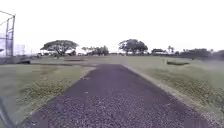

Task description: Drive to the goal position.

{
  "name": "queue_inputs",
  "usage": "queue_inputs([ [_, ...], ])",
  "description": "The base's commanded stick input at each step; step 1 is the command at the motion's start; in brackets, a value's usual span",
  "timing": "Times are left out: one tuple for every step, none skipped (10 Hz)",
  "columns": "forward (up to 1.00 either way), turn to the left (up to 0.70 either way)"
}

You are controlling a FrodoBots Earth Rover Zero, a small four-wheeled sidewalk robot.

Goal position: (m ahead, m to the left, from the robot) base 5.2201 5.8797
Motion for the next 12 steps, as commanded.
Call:
queue_inputs([
  [0.7,-0.11],
  [0.7,-0.26],
  [0.7,-0.29],
  [0.7,-0.3],
  [0.7,-0.29],
  [0.7,-0.22],
  [0.7,-0.03],
  [0.7,0.0],
  [0.7,0.0],
  [0.7,0.0],
  [0.7,0.0],
  [0.7,0.0],
])
